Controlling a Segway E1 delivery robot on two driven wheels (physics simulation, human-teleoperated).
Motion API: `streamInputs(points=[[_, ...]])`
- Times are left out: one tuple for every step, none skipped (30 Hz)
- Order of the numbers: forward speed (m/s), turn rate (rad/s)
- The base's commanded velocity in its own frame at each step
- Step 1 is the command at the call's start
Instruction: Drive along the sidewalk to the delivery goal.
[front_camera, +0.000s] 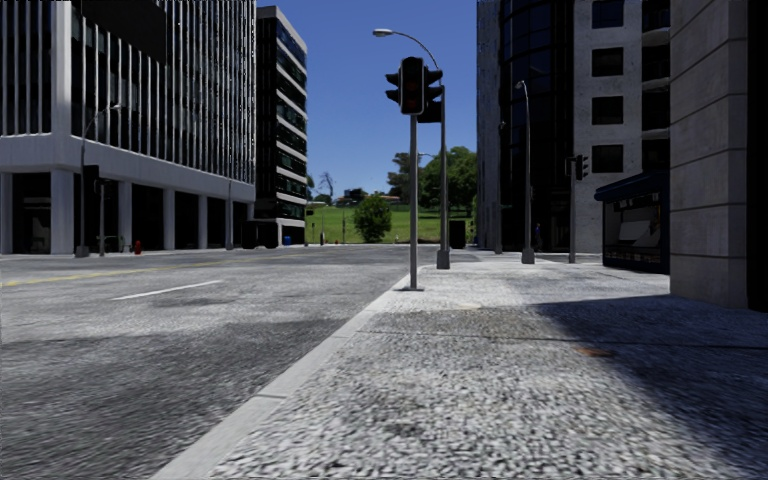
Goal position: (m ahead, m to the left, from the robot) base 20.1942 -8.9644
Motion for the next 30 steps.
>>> streamInputs(points=[[2.0,-0.37],[2.0,-0.37],[2.0,-0.37],[2.0,-0.37],[2.0,-0.37],[2.0,-0.37],[2.0,-0.37],[2.0,-0.37],[2.0,-0.37],[2.0,-0.37],[2.0,-0.37],[2.0,-0.37],[2.0,-0.37],[2.0,-0.37],[2.0,-0.37],[2.0,-0.37],[2.0,-0.37],[2.0,-0.37],[2.0,-0.37],[2.0,-0.37],[2.0,-0.37],[2.0,-0.37],[2.0,-0.37],[2.0,-0.37],[2.0,-0.37],[2.0,-0.37],[2.0,-0.37],[2.0,-0.37],[2.0,-0.37],[2.0,-0.37]])
